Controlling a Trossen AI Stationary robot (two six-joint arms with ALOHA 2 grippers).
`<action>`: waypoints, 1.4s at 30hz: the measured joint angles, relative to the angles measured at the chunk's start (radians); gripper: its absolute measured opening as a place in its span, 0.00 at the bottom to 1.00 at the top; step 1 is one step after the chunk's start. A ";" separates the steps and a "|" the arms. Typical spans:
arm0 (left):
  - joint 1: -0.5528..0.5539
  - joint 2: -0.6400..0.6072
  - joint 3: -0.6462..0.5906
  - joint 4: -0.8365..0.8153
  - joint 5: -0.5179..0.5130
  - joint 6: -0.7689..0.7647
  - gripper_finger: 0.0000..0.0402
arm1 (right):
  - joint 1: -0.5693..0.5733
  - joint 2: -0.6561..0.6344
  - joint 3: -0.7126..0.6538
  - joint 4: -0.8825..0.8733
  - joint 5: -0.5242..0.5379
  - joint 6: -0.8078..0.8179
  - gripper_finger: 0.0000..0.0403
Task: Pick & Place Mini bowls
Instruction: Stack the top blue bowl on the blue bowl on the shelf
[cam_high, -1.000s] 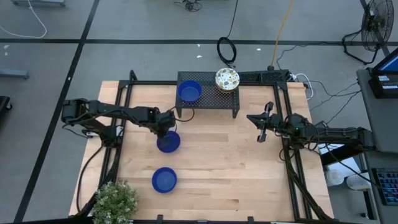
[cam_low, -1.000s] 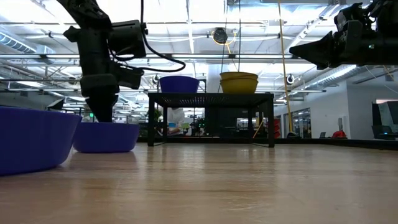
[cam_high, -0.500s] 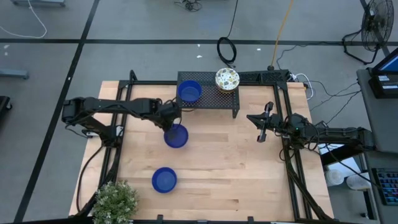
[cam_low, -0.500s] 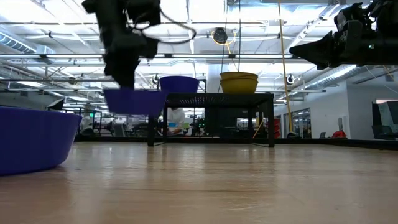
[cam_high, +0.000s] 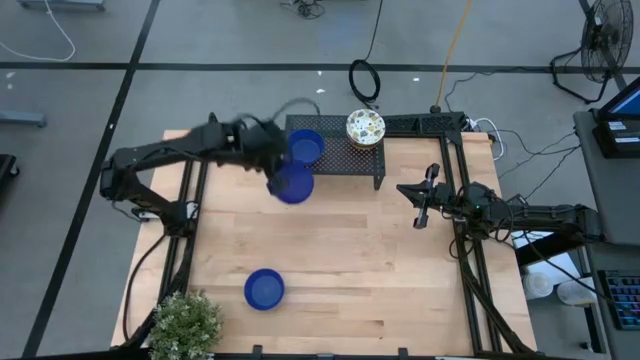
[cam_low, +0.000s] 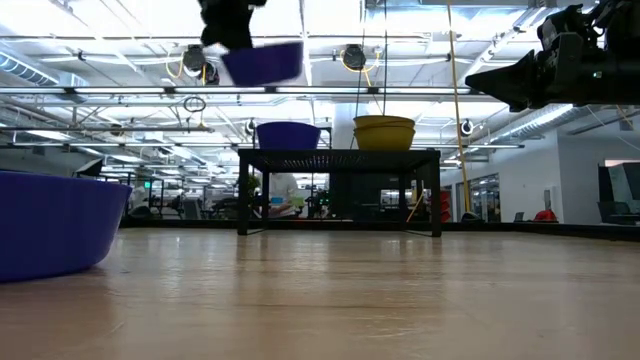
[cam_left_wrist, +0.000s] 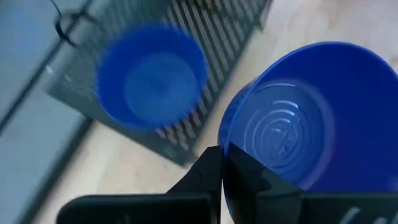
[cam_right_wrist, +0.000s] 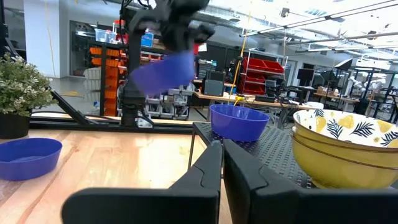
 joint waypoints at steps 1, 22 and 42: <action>0.017 0.000 0.032 -0.001 0.007 0.028 0.03 | 0.000 0.000 0.000 0.000 0.000 0.000 0.00; 0.447 0.077 0.229 0.083 0.318 0.168 0.02 | 0.000 0.000 0.000 0.000 0.000 0.000 0.00; 0.482 0.452 0.434 -0.164 0.315 0.089 0.01 | 0.000 0.000 0.000 0.000 0.000 0.000 0.00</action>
